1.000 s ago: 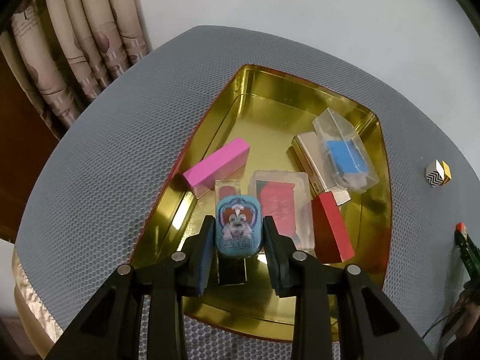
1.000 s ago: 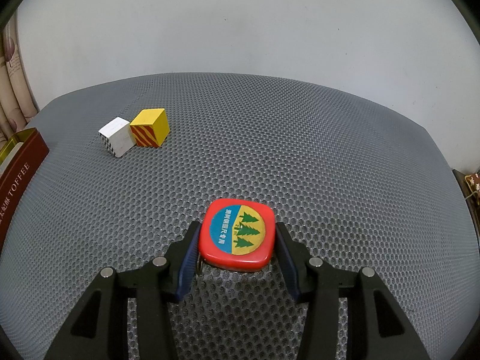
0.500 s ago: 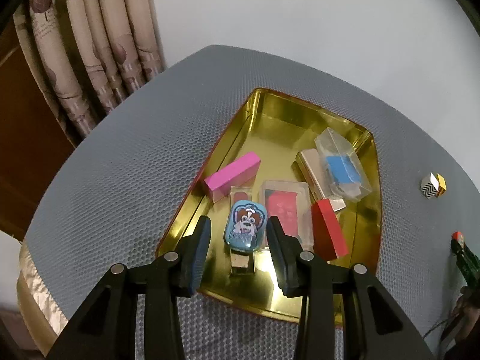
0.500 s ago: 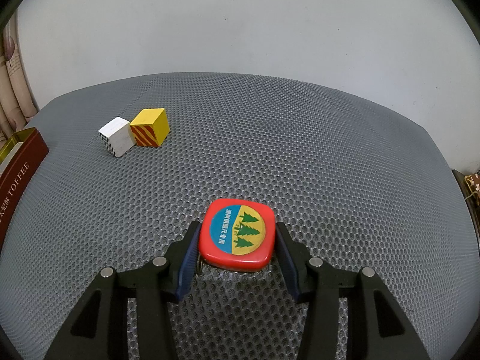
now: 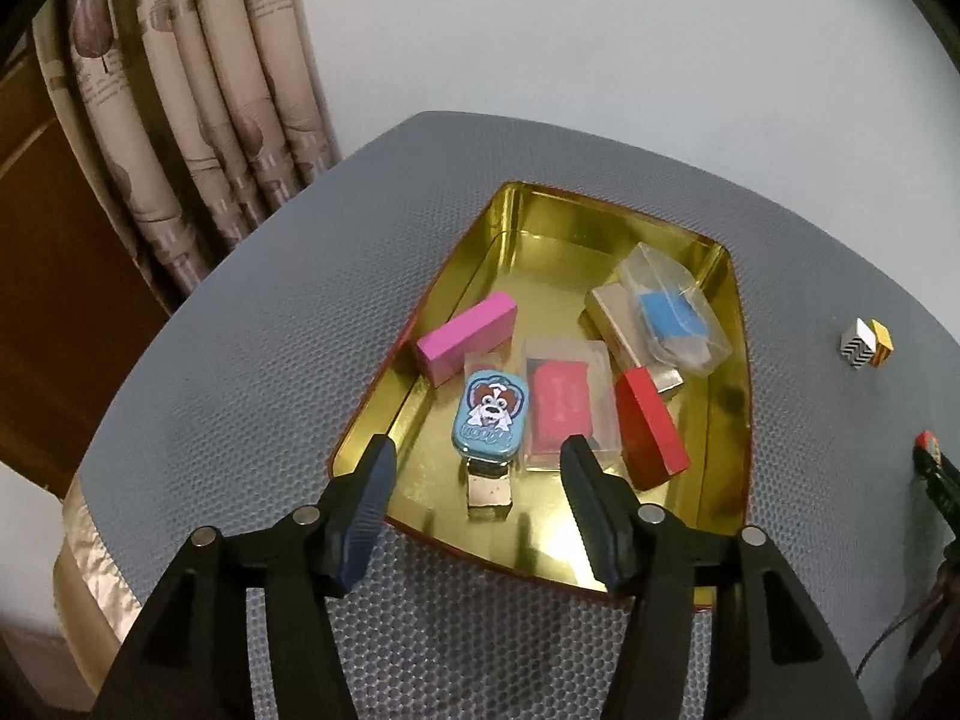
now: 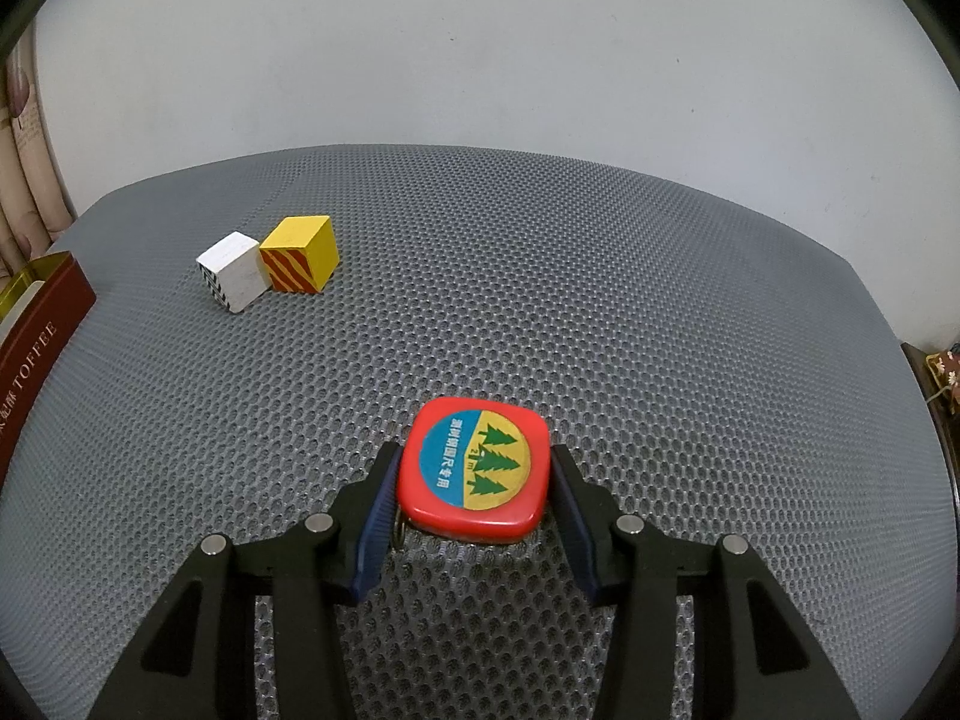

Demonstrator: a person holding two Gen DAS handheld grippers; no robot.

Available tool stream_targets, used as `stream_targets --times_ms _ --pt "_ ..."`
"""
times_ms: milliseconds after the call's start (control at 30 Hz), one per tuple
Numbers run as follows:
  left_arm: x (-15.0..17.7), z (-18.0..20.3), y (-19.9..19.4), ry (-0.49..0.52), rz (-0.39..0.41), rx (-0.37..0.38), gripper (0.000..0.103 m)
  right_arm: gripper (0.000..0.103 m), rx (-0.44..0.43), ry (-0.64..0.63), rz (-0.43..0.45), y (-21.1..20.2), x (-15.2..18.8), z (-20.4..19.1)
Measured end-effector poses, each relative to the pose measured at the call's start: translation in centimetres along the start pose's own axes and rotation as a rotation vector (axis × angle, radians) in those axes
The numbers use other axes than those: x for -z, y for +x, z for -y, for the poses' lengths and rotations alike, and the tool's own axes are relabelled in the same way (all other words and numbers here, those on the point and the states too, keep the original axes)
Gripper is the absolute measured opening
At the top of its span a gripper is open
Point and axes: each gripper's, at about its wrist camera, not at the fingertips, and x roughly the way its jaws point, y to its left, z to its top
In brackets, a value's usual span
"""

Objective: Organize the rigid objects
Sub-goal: 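Open the left gripper and lift it away from the mint tin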

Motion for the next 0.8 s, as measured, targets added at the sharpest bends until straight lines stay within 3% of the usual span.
stream_targets --times_ms 467,800 --pt "-0.3 -0.6 -0.3 -0.035 0.022 -0.007 0.068 0.048 0.1 0.024 -0.019 -0.7 -0.2 2.8" --pt "-0.3 -0.9 -0.3 -0.054 0.02 -0.014 0.07 0.048 0.068 -0.007 -0.002 -2.4 -0.3 4.2"
